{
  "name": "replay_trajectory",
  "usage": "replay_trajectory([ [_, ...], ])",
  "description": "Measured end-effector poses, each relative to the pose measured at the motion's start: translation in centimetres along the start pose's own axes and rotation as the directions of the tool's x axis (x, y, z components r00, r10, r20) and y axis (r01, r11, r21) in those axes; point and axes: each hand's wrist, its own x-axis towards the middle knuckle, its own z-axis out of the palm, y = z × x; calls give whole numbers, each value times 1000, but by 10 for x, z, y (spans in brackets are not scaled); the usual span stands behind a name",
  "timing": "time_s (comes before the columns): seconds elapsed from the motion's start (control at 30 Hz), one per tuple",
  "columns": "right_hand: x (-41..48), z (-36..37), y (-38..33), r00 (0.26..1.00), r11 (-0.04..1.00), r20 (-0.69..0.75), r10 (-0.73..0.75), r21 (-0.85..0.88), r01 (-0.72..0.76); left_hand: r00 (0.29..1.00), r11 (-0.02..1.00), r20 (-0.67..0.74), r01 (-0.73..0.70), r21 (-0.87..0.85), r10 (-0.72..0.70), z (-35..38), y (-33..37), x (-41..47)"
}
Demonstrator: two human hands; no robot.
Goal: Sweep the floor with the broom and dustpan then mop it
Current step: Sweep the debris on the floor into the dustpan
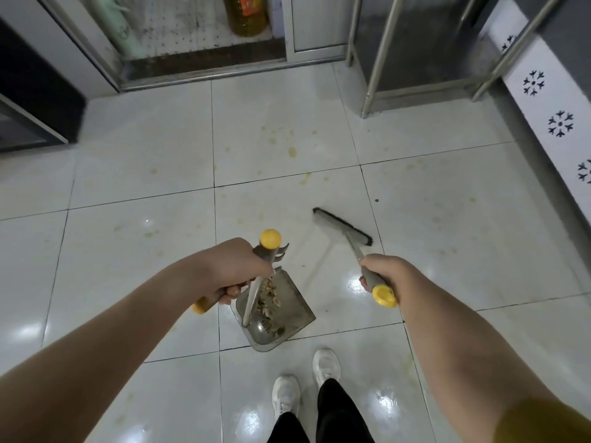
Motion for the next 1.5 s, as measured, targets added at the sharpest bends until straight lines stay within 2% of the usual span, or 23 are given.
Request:
replay_trajectory([
  [0.13, -13, -10, 2, 993, 966, -27, 112, -233, -115, 1000, 999, -14, 17, 38, -16, 4, 5, -1],
  [0.23, -27, -9, 19, 989, 925, -43, 141, -350, -147, 1000, 997, -13, 11, 75, -10, 4, 4, -5],
  [0.5, -40, 4, 121, 976, 889, -117, 181, -405, -213, 996, 972, 86, -39, 230, 20, -4, -32, -19],
  [0.63, -51, 22, 165, 973, 921, -118, 200, -315, -228, 993, 962, 91, -97, 255, 76, -18, -54, -20],
  [0.73, -60, 30, 189, 979, 968, -71, 191, -155, -200, 990, 961, 55, -136, 242, 127, -25, -63, -19],
  [0.83, -64, 24, 192, 986, 987, -55, 156, 44, -154, 984, 960, 5, -175, 219, 178, -33, -63, -18],
  [0.93, -66, 20, 178, 991, 984, -51, 123, 135, -115, 982, 956, 1, -183, 231, 188, -42, -54, -18],
  [1.4, -13, 55, 17, 996, 961, -33, -83, 263, 89, 991, 935, 54, -135, 327, 124, -84, 16, 12],
  [1.5, -7, 60, 11, 999, 978, -38, -35, 206, 42, 990, 926, 91, -133, 354, 108, -86, 26, 25],
])
